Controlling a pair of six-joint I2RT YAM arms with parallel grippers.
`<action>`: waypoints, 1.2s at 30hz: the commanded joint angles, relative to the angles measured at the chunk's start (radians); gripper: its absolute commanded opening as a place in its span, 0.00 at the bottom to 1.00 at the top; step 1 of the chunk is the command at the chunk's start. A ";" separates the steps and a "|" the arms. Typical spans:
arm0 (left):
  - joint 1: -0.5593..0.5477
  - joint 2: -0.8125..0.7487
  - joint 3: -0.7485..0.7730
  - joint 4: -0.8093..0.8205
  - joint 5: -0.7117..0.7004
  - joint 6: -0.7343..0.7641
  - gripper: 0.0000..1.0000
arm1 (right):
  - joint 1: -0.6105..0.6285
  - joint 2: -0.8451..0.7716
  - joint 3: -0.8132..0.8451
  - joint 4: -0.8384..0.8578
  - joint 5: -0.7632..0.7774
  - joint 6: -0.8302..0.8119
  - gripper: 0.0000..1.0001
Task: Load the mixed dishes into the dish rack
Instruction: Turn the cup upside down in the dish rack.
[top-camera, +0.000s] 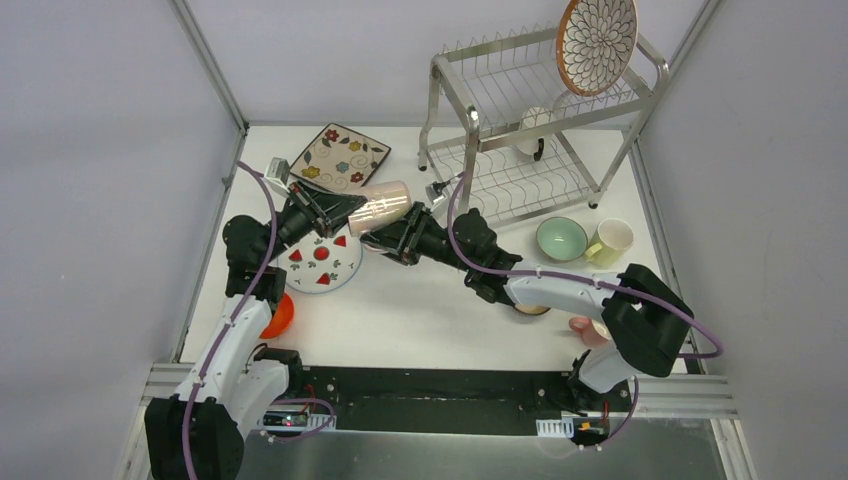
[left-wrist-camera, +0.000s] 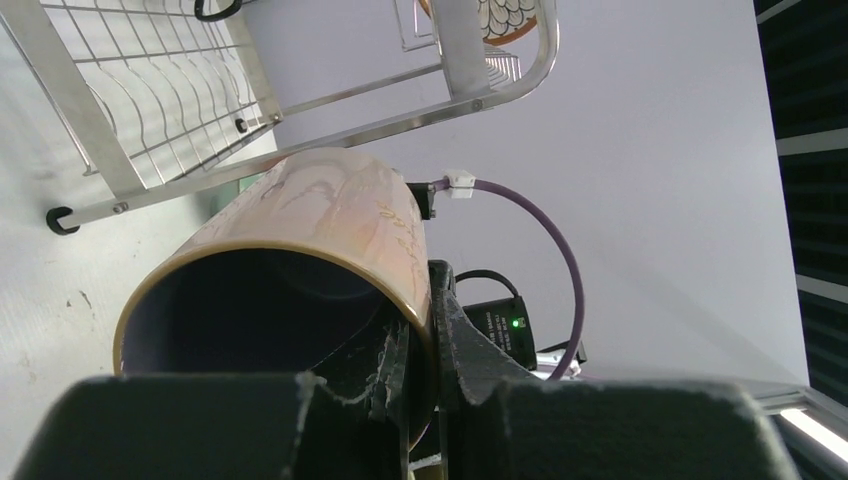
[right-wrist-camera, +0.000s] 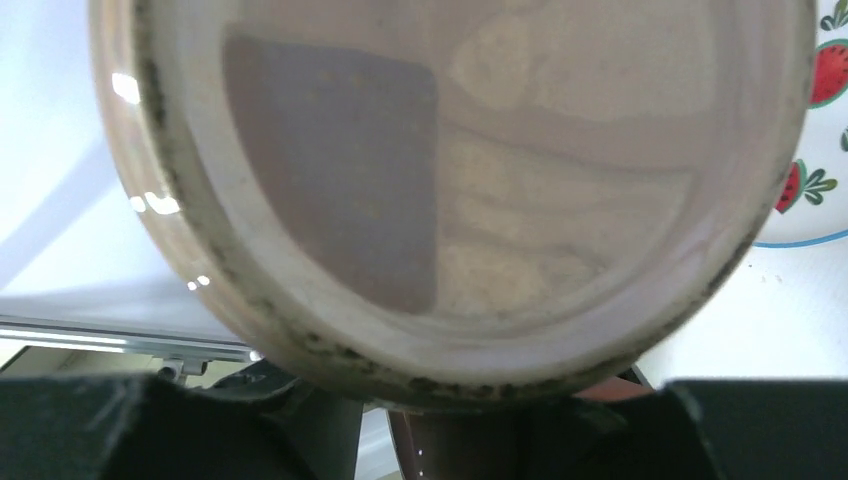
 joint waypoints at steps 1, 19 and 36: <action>-0.021 -0.040 -0.005 0.117 0.014 -0.031 0.00 | 0.001 -0.007 0.019 0.204 -0.012 0.023 0.37; -0.021 -0.085 -0.067 -0.003 0.011 -0.002 0.34 | -0.006 -0.021 -0.086 0.324 0.020 0.059 0.00; -0.021 -0.119 0.028 -0.435 -0.021 0.204 0.99 | -0.010 -0.252 -0.281 0.162 0.138 0.009 0.00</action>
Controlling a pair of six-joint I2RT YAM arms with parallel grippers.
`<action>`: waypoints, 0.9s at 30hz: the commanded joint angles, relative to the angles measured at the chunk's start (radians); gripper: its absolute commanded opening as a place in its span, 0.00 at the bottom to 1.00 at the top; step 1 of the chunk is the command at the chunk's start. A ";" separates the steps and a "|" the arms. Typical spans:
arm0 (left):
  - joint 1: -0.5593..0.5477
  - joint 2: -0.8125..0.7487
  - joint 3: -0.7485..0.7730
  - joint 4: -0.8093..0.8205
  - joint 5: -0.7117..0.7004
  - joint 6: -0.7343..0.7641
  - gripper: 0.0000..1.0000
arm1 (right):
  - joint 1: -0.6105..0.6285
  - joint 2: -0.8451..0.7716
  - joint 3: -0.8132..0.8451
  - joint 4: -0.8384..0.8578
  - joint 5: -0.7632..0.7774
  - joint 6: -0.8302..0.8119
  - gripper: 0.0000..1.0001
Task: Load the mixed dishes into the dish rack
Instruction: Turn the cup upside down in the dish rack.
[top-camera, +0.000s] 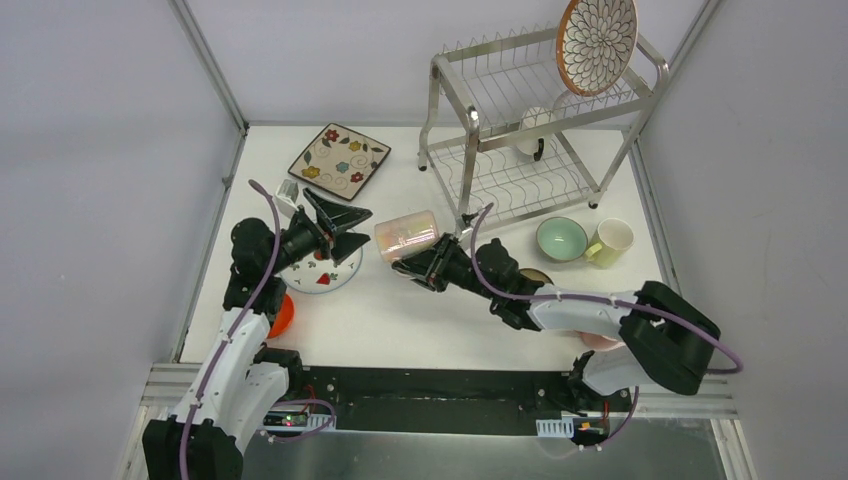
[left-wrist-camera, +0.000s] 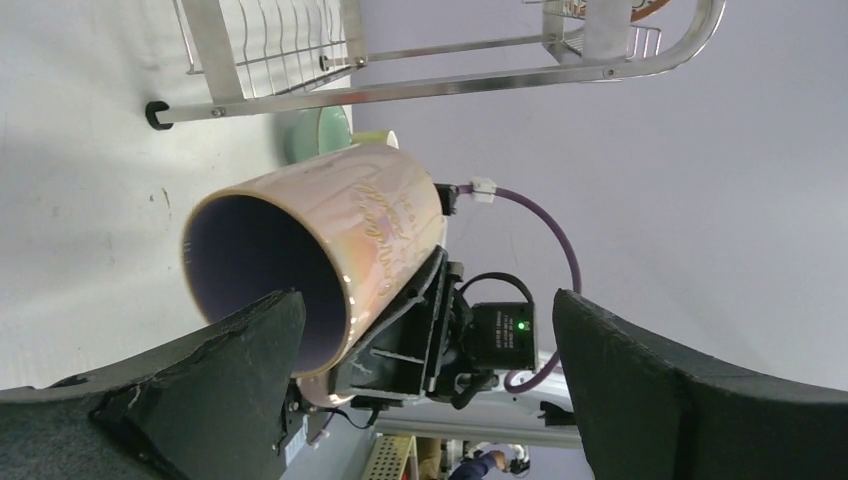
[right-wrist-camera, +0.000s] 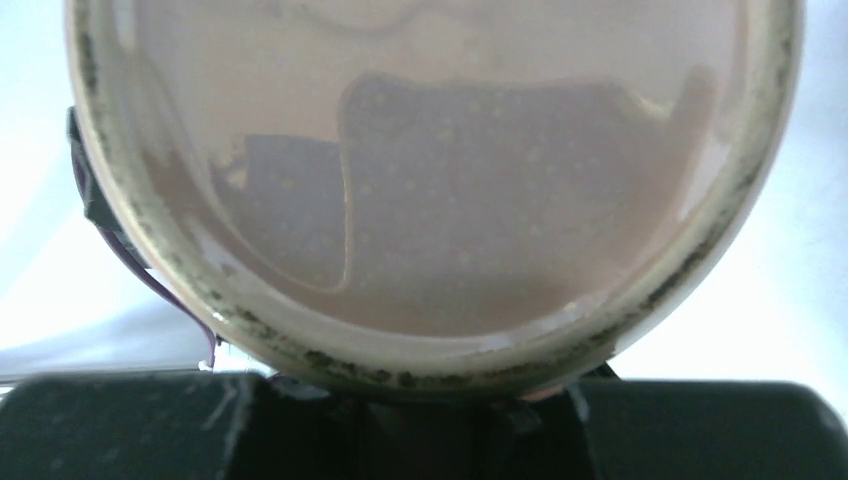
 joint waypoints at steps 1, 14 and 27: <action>-0.008 -0.020 0.090 -0.161 -0.002 0.141 0.99 | 0.000 -0.174 0.005 0.042 0.072 -0.080 0.00; -0.008 0.075 0.195 -0.435 -0.032 0.428 0.99 | 0.022 -0.404 -0.091 -0.336 0.141 -0.164 0.00; -0.016 0.227 0.309 -0.620 0.082 0.837 0.96 | 0.019 -0.771 -0.105 -0.921 0.474 -0.341 0.00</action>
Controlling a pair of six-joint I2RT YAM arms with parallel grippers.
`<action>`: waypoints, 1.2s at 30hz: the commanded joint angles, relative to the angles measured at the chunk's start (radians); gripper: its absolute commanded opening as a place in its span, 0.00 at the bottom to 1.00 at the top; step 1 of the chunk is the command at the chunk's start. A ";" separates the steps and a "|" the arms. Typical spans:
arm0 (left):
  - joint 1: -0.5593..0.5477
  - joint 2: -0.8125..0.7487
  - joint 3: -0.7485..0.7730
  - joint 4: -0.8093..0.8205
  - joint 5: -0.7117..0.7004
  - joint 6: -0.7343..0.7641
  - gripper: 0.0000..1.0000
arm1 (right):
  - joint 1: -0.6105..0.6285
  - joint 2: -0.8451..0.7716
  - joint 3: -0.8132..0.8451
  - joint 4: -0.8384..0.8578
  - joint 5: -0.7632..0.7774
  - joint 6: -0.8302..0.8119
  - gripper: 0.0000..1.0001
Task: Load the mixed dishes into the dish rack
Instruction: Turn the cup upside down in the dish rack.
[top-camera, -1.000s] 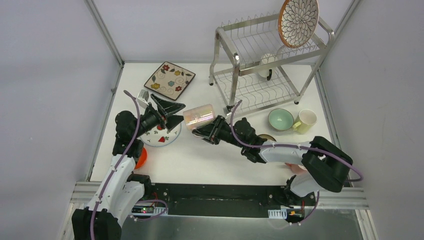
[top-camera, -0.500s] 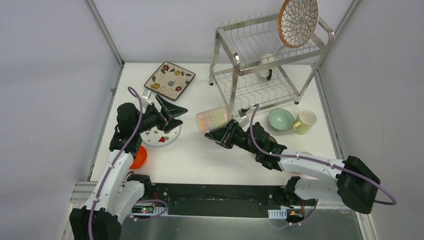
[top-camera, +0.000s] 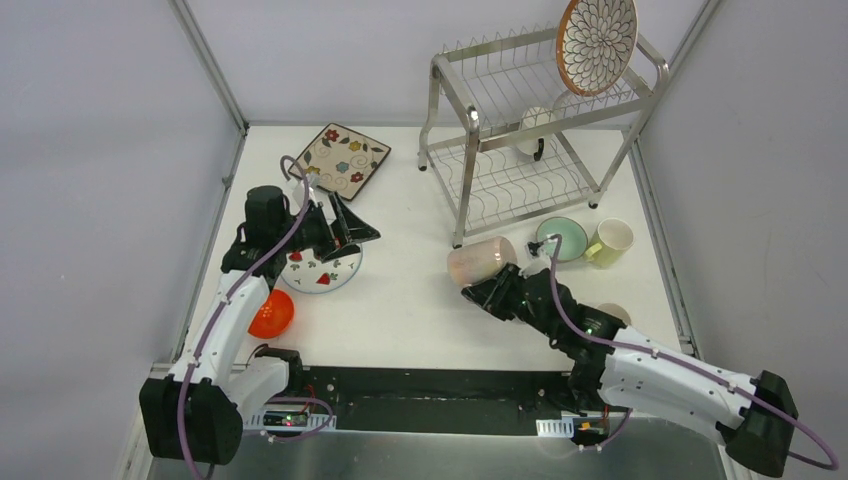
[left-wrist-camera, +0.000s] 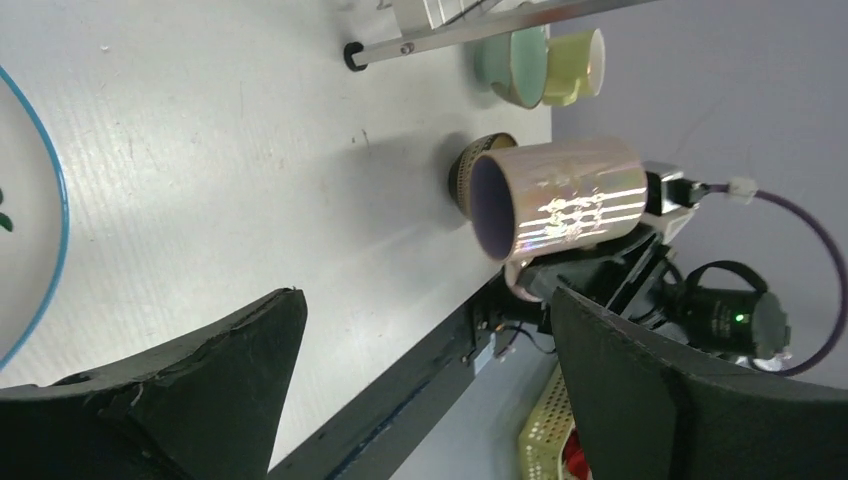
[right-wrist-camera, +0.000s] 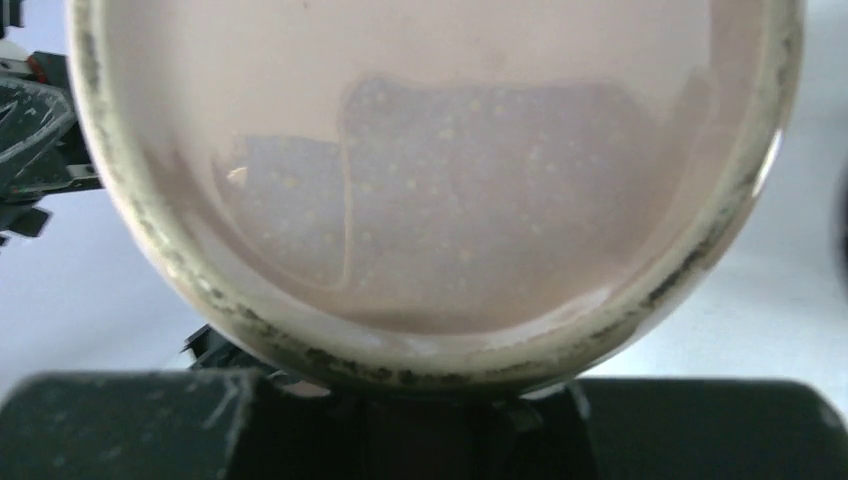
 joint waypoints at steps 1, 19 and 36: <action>-0.019 0.035 0.070 -0.077 0.049 0.202 0.96 | -0.001 -0.080 0.100 -0.101 0.162 -0.134 0.00; -0.046 -0.005 0.084 -0.219 -0.165 0.507 0.96 | -0.159 0.211 0.392 -0.309 0.327 -0.475 0.00; -0.047 -0.049 0.062 -0.222 -0.172 0.507 0.96 | -0.486 0.378 0.437 -0.032 0.149 -0.730 0.00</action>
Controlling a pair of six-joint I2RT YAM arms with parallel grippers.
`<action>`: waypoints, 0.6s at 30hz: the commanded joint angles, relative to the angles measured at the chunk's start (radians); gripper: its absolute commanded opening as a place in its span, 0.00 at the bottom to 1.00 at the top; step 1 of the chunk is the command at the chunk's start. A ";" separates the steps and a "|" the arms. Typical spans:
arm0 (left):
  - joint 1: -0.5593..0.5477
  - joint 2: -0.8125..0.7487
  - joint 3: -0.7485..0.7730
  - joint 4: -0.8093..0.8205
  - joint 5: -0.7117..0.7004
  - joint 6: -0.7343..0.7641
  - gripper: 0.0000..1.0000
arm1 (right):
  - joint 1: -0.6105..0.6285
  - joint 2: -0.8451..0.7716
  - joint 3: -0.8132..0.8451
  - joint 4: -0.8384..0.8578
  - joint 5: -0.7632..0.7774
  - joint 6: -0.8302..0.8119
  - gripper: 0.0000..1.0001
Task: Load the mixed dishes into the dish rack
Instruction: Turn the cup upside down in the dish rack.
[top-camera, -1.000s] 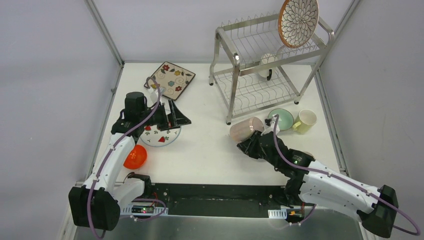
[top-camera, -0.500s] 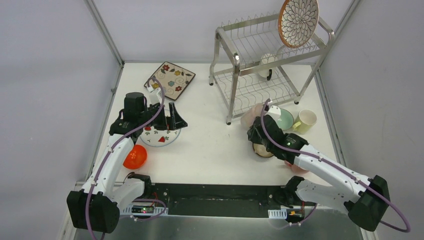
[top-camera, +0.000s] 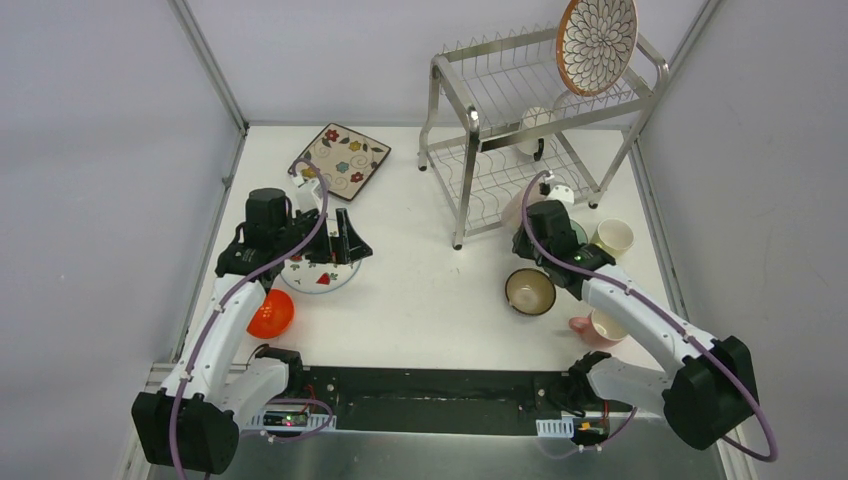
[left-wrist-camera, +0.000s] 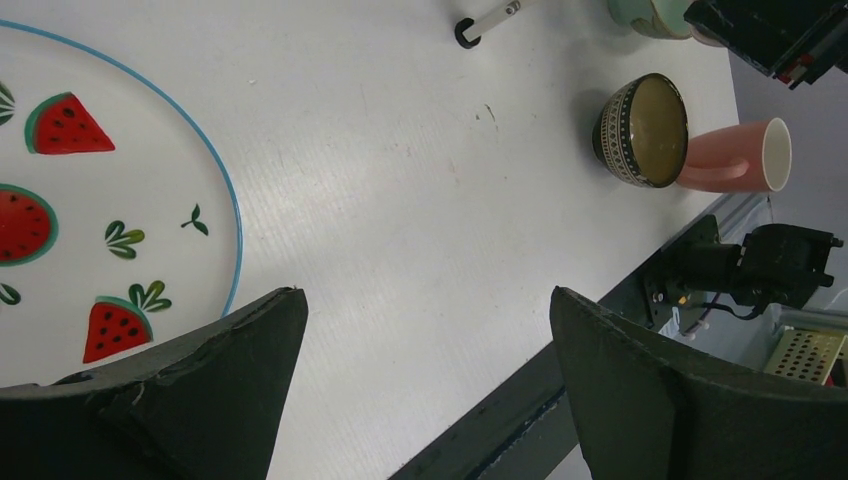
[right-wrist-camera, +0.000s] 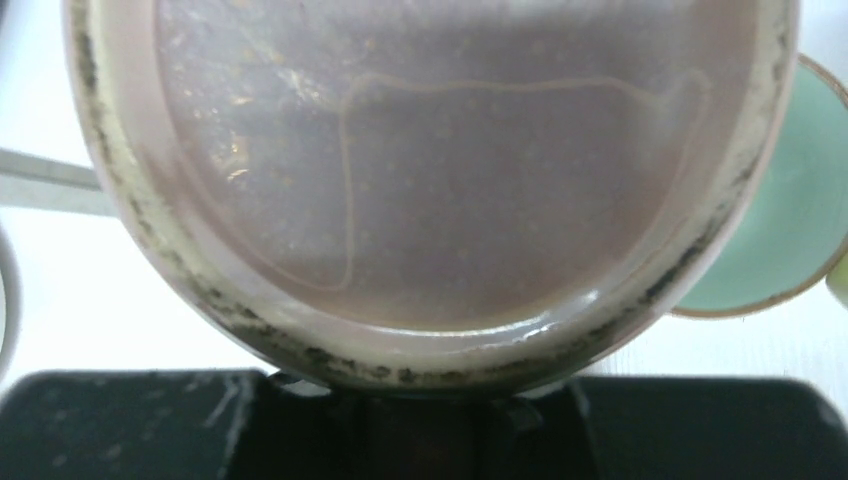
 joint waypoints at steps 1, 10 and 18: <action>-0.007 -0.033 -0.015 0.019 -0.006 0.016 0.96 | -0.057 0.029 0.080 0.259 -0.025 -0.102 0.00; -0.010 -0.056 -0.013 0.005 -0.022 0.028 0.96 | -0.170 0.160 0.111 0.369 -0.038 -0.093 0.00; -0.022 -0.057 -0.009 -0.004 -0.028 0.033 0.96 | -0.239 0.290 0.194 0.401 -0.124 -0.149 0.00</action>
